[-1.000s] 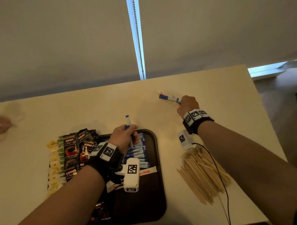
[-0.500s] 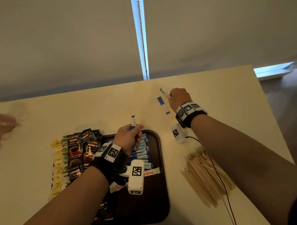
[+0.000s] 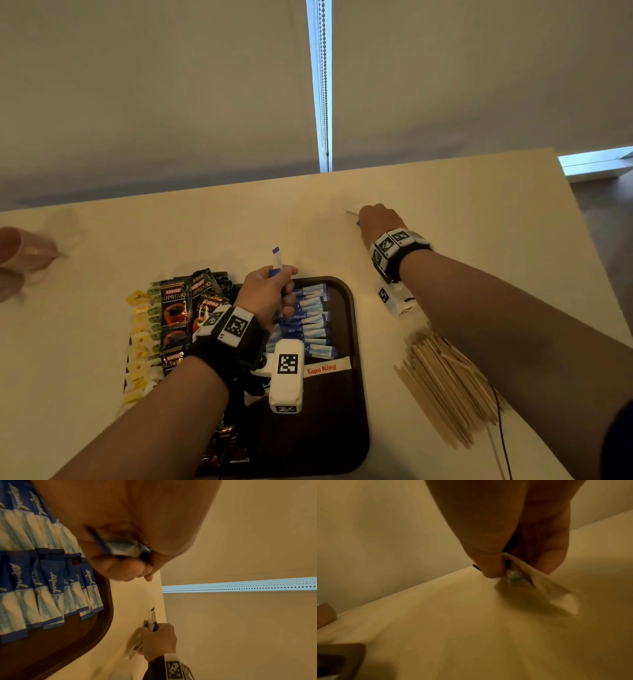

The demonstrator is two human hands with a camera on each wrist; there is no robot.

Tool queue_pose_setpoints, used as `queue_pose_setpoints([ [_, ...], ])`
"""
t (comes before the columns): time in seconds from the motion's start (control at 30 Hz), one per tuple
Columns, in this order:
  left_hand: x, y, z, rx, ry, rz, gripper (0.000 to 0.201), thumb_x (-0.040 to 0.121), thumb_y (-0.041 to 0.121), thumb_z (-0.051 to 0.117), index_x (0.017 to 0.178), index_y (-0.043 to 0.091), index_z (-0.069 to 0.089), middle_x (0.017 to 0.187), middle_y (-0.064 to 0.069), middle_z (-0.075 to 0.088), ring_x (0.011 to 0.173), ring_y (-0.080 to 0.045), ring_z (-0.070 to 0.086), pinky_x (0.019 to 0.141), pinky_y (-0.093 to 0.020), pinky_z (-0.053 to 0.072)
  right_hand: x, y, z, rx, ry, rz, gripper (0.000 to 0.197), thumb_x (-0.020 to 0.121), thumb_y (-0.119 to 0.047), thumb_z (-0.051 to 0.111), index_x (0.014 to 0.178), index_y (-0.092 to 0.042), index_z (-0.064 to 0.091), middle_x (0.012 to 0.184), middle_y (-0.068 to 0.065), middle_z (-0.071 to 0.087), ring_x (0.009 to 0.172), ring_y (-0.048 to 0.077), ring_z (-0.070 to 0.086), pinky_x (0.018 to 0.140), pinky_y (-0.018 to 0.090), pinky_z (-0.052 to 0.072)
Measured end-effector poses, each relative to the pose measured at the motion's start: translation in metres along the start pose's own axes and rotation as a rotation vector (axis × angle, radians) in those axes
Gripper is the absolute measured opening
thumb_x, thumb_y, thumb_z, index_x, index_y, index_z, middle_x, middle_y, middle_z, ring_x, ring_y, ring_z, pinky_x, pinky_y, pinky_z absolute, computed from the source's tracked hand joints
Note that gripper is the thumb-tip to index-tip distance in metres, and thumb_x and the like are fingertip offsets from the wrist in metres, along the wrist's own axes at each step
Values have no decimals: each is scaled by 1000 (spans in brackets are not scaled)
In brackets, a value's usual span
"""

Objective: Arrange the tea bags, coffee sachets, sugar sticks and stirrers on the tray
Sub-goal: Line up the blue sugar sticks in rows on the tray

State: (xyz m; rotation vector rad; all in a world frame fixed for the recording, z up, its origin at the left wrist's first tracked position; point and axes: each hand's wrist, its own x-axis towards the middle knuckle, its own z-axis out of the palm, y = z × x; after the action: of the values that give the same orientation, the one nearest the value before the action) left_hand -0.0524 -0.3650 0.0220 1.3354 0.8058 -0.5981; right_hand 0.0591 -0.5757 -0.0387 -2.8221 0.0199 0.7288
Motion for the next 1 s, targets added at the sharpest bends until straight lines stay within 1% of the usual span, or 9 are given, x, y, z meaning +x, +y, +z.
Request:
queue_pose_setpoints([
  [0.1,-4,2,-2,88,-14,34,8,100,16,56,101,9,60,51,6,42,39,-6,31,32,-19,24,-13,8,1,177,-45,94,26,98,-20,58,118,-4,62,116,17,65,99,32,64,71,29,43],
  [0.3,-13,2,-1,209,27,94,18,95,25,66,95,9,59,47,4,41,33,-6,32,32,-18,26,-68,-5,9,670,-16,96,21,91,-23,66,84,-3,70,68,7,60,65,21,57,58,28,44],
  [0.4,-19,2,-3,240,42,119,22,94,29,67,92,9,60,43,5,39,30,-7,30,33,-17,25,-103,-32,13,852,-102,-4,23,90,-17,67,88,6,68,76,24,67,68,32,70,62,41,61],
  [0.47,-22,0,-9,279,49,148,29,91,33,70,79,12,55,41,6,38,30,-8,29,35,-18,25,-121,-52,17,875,-135,-63,28,88,-17,66,90,10,65,81,31,66,72,41,69,64,54,59],
  [0.63,-26,-6,-37,362,34,179,55,81,54,75,58,19,39,54,-3,34,48,-19,30,54,-33,24,-150,-90,26,915,-138,-150,29,88,-13,64,79,14,57,63,14,44,57,23,46,56,46,51],
  [0.7,-33,-8,-45,396,-19,191,55,85,55,70,57,18,41,53,-2,36,45,-18,31,53,-32,25,-156,-100,27,921,-127,-141,30,87,-18,65,72,6,57,61,13,46,56,23,49,59,53,54],
  [0.77,-39,-10,-53,362,-71,213,48,87,47,72,59,18,46,48,1,39,38,-13,33,48,-26,26,-161,-108,26,917,-111,-126,28,89,-19,65,67,-4,58,58,10,49,52,18,55,59,49,56],
  [0.9,-40,-11,-70,389,-34,245,34,85,41,76,71,14,60,46,6,53,39,-11,43,46,-25,32,-171,-128,21,929,-137,-148,26,95,-14,61,75,2,59,62,14,46,51,13,52,57,38,57],
  [1.0,-40,-7,-80,414,30,256,30,88,39,74,73,15,64,58,3,63,50,-14,54,53,-25,39,-175,-139,22,1081,-232,-88,27,100,-10,53,95,15,61,76,29,53,72,23,62,79,51,60],
])
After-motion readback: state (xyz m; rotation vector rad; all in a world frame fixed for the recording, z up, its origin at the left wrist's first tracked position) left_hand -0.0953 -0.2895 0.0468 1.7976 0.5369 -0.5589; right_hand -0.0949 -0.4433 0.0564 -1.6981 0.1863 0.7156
